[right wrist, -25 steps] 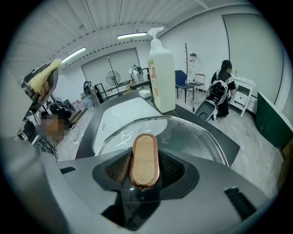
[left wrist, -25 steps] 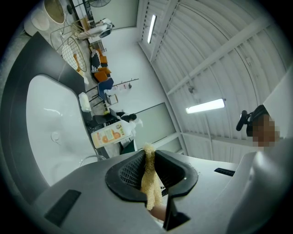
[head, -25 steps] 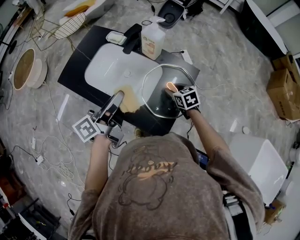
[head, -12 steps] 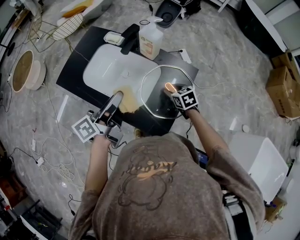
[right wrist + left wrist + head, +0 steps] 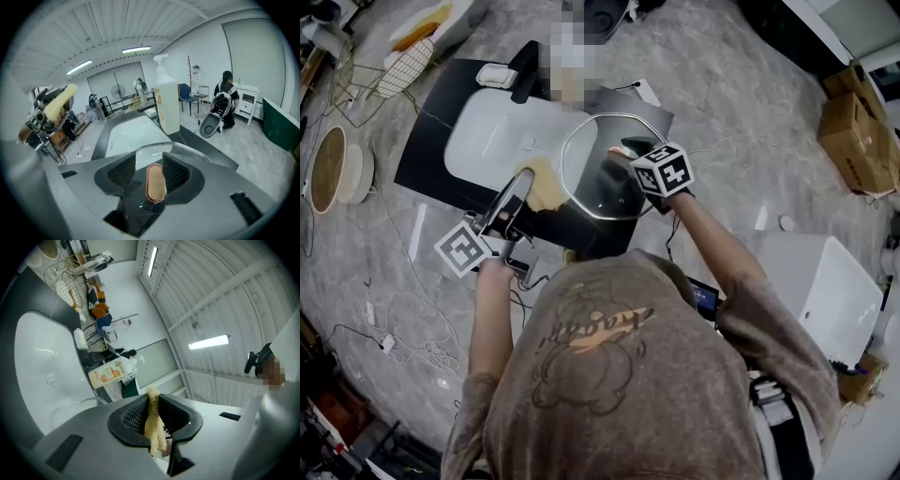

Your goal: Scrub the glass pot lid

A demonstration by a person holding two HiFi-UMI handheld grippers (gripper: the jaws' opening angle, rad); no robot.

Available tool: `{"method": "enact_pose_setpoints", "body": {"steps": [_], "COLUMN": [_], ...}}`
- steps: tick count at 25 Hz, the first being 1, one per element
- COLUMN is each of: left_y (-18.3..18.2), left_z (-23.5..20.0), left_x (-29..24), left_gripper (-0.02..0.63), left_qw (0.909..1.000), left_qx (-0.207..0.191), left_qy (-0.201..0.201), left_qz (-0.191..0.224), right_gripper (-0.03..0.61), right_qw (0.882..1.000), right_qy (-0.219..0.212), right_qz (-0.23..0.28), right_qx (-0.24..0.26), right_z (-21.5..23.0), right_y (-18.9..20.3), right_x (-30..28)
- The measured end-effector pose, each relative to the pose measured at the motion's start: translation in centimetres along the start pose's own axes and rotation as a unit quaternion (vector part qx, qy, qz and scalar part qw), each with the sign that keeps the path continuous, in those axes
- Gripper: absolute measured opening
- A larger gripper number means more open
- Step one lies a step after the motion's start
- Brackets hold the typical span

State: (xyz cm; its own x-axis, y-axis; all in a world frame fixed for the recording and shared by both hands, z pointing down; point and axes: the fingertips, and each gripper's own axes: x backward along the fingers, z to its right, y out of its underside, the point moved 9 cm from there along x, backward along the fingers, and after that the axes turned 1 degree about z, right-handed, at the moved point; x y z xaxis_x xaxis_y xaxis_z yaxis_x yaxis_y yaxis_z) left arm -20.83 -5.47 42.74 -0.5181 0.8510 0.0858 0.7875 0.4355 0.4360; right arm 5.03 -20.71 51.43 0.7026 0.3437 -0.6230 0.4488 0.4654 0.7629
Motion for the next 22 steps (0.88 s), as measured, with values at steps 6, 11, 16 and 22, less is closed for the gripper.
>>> {"method": "enact_pose_setpoints", "body": {"steps": [6,11,16,22], "left_y": [0.3,0.9,1.5,2.2], "left_z": [0.2,0.6,0.7,1.7], "left_x": [-2.0,-3.6,-4.9,-6.4], "left_gripper": [0.072,0.072,0.072,0.073], "left_qw": [0.9991,0.997,0.989,0.9749], "left_qx": [-0.03,-0.05,-0.11,-0.186], "left_qy": [0.005,0.017,0.008,0.005], "left_qz": [-0.03,-0.056,-0.099,-0.122], "right_gripper": [0.181,0.176,0.173,0.163], "right_qw": [0.996,0.989,0.981,0.966], "right_qy": [-0.007,0.01,0.046,0.089], "right_qz": [0.089,0.141,0.175,0.227], "right_qx": [-0.023,-0.039,-0.065,-0.089], "right_z": [-1.8,-2.8,-3.3,-4.1], "right_y": [-2.7,-2.3,-0.3,0.9], "right_x": [6.3,11.9,16.3,18.9]}}
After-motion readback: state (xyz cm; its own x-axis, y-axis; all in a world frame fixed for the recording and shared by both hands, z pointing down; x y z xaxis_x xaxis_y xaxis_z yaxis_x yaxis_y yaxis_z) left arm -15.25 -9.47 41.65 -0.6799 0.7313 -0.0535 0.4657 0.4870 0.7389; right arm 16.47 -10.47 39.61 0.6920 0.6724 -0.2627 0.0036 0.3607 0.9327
